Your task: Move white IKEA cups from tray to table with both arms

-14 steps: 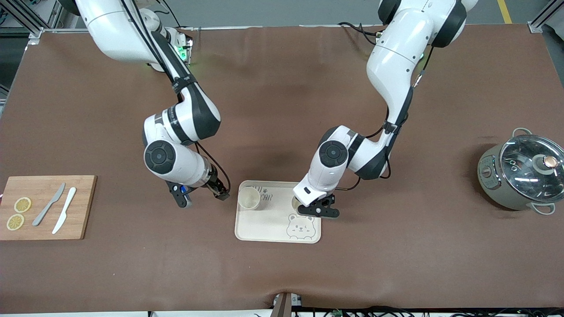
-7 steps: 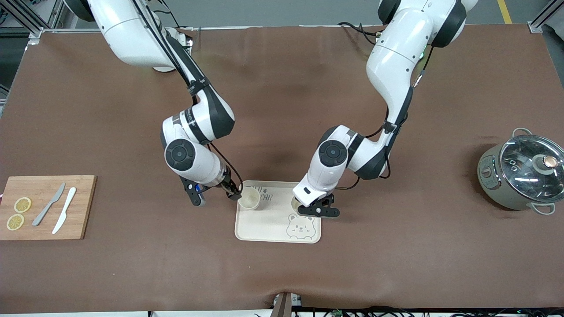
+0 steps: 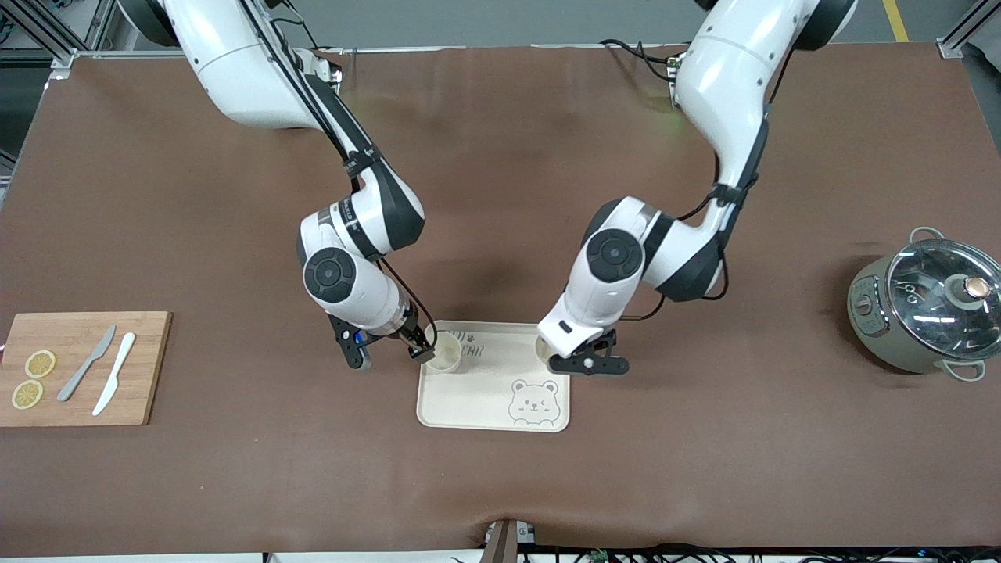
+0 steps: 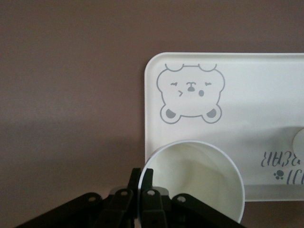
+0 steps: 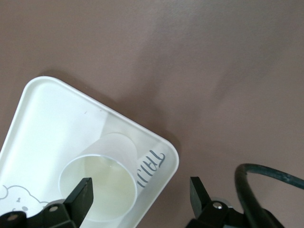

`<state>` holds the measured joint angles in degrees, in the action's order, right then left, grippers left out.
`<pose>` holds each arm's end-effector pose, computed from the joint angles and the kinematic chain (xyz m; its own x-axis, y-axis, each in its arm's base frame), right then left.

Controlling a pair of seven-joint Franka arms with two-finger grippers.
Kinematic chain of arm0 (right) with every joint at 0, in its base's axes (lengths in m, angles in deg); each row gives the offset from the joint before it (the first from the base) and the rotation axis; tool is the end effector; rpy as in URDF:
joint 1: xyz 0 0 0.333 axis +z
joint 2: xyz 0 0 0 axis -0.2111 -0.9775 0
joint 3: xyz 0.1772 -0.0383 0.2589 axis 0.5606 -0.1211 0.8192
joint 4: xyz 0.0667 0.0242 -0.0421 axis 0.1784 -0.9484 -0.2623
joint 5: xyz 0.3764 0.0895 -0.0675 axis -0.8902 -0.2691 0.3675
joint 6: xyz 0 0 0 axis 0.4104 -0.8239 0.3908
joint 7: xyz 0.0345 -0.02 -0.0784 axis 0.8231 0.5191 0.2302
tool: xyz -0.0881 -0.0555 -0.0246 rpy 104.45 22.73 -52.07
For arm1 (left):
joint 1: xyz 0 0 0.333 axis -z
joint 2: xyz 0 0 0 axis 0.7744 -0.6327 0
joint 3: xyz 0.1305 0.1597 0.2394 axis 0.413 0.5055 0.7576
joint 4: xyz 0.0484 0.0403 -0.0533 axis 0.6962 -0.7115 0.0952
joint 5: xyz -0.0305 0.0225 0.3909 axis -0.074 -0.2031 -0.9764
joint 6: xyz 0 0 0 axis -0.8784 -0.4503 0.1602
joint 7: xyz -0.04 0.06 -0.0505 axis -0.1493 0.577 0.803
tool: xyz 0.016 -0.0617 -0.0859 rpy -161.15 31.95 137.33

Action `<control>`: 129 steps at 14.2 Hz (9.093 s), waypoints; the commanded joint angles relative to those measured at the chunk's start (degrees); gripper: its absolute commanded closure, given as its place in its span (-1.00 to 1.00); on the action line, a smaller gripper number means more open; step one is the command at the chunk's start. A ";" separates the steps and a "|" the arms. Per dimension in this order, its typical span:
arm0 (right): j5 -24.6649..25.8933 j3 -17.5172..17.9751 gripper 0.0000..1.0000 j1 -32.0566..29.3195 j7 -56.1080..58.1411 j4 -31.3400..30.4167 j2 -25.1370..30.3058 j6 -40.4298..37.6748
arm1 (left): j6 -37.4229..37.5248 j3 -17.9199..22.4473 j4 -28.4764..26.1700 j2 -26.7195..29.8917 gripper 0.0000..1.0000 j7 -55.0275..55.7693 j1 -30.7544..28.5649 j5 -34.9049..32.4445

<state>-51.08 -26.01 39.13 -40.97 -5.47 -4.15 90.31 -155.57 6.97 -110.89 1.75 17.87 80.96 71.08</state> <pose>0.6330 0.3415 0.2713 0.4693 -0.8707 -0.1471 -0.8829 -0.4652 -0.0635 0.6302 -0.3820 0.3077 0.9899 -0.0532 0.1315 -0.0593 -0.9973 0.0424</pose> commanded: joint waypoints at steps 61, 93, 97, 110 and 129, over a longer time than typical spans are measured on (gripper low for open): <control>10.21 -1.03 1.00 -32.83 84.59 -22.76 16.56 -8.90 | -22.65 -13.35 -51.30 30.56 -0.99 -33.43 -33.11 2.10; 12.49 -0.68 -1.00 -36.17 87.14 -17.77 15.51 -16.18 | 17.36 -10.64 -25.11 42.61 -1.00 -31.05 -33.04 4.49; 12.67 -0.76 -1.00 -36.61 87.33 0.46 10.43 -35.90 | 18.33 -4.82 -23.97 42.60 -1.00 -29.84 -28.36 4.75; 11.79 -0.77 -1.00 -33.71 86.88 18.53 13.40 -52.74 | 35.64 -5.52 -11.22 38.21 -1.00 -29.03 -27.13 3.52; 11.53 -3.23 -1.00 -27.65 89.87 -4.67 39.32 -41.75 | 38.72 -5.61 -10.43 37.95 -1.00 -28.95 -27.13 2.55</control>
<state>-39.68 -28.38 10.48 47.24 -7.87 32.35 48.71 -118.63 1.40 -122.69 40.32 -11.35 53.43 74.71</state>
